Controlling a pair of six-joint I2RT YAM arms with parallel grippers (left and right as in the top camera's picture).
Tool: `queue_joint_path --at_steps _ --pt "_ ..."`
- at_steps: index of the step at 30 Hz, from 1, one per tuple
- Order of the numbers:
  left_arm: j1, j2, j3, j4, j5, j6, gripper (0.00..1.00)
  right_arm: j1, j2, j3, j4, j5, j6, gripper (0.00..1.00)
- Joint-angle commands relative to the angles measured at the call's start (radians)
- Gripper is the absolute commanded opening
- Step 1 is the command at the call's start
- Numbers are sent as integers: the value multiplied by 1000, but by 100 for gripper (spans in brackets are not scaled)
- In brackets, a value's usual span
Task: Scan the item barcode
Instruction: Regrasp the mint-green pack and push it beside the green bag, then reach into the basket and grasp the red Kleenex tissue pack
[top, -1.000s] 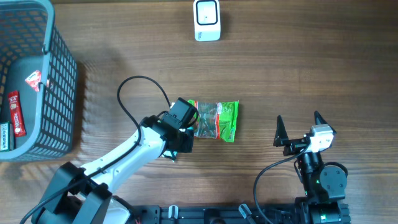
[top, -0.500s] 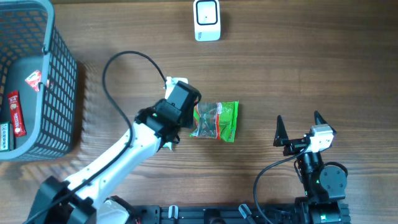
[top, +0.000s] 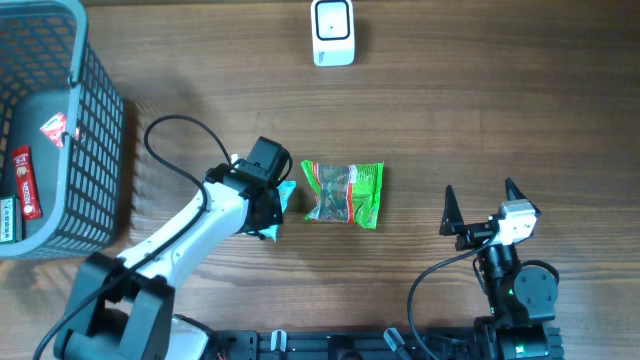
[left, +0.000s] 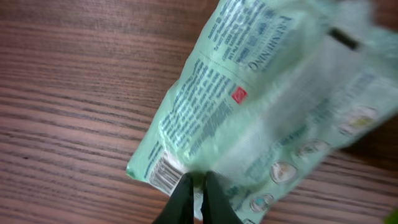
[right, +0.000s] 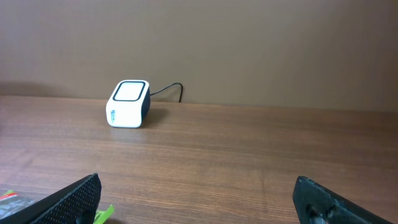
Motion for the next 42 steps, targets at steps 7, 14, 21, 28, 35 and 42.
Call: queue_joint_path --at_steps 7,14,21,28,35,42 --pt "4 -8 42 83 98 17 27 -2 -2 -1 2 -13 2 100" --pt "26 -158 119 38 69 37 41 -2 -2 -1 2 -12 3 100" --pt "295 -169 691 -229 36 190 69 -2 -2 -1 2 -12 3 100" --pt "729 -142 815 -29 7 190 91 -2 -2 -1 2 -12 3 100" --pt "999 78 814 -40 8 195 100 -2 -2 -1 2 -12 3 100" --pt "1051 351 814 -34 12 296 100 -2 -2 -1 2 -12 3 100"
